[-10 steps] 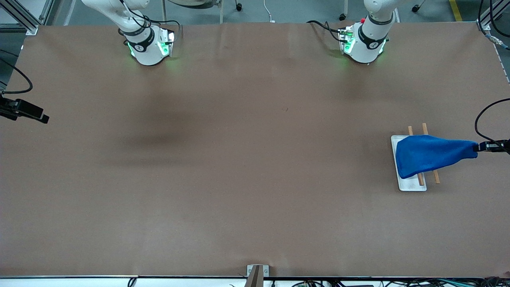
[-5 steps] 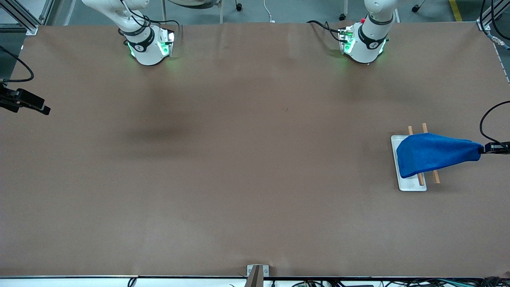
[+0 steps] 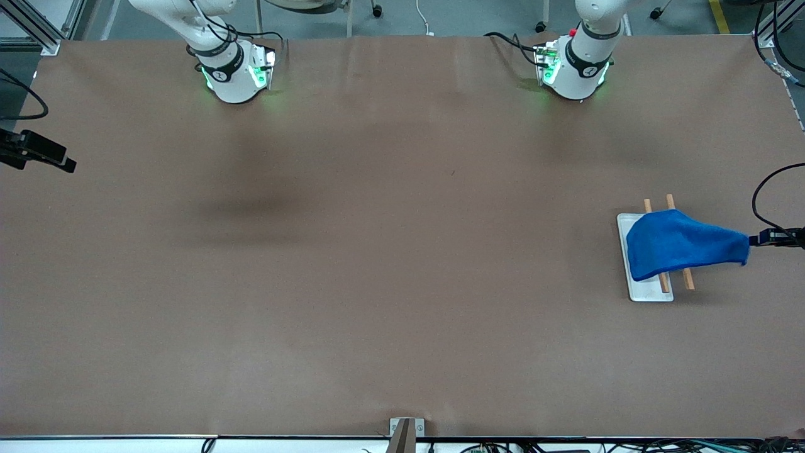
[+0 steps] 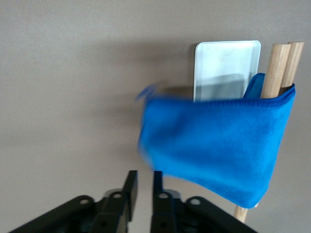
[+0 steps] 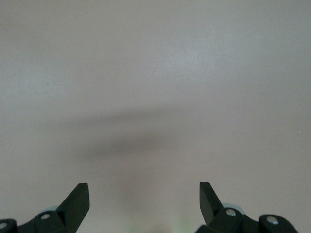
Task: Right arm passes towel to left arm to hang
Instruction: 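Open the left gripper and release the towel on the dowels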
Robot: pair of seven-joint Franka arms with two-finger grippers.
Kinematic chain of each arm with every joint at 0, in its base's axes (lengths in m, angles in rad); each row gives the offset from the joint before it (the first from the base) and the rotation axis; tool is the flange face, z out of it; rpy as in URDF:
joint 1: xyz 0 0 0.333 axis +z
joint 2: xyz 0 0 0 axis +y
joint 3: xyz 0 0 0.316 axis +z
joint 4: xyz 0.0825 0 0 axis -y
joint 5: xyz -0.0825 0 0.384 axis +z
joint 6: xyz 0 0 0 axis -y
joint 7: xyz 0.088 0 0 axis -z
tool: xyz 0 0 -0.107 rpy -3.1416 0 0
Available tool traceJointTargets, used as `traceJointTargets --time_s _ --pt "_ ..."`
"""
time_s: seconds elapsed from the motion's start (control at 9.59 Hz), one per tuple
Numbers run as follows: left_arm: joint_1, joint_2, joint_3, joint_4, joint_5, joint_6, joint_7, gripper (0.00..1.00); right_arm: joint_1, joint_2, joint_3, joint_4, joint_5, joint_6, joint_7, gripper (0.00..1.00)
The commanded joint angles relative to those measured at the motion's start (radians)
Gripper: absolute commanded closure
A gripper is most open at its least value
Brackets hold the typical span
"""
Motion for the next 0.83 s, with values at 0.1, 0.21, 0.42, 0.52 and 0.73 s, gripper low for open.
traceJointTargets --time_s 0.1,0.21,0.42,0.52,0.73 --pt "0.0 -0.01 -0.015 0.024 0.021 0.009 0.046 0.0 -0.007 -0.015 0.009 -0.006 -0.017 0.001 -0.001 0.0" --pt "0.0 -0.007 -0.016 0.068 0.02 0.009 0.092 0.0 -0.007 -0.015 0.009 -0.007 -0.017 0.006 0.001 0.0" --pt "-0.013 -0.07 -0.021 0.072 0.018 -0.001 0.094 0.0 -0.005 -0.015 0.011 -0.006 -0.016 0.009 0.001 0.0" --pt "-0.022 -0.107 -0.039 0.072 0.018 -0.002 0.033 0.0 -0.005 -0.015 0.011 -0.007 -0.017 0.007 -0.001 0.0" --pt "-0.027 -0.192 -0.116 0.064 0.024 -0.078 -0.121 0.0 -0.004 -0.015 0.011 -0.007 -0.016 0.009 0.001 0.0"
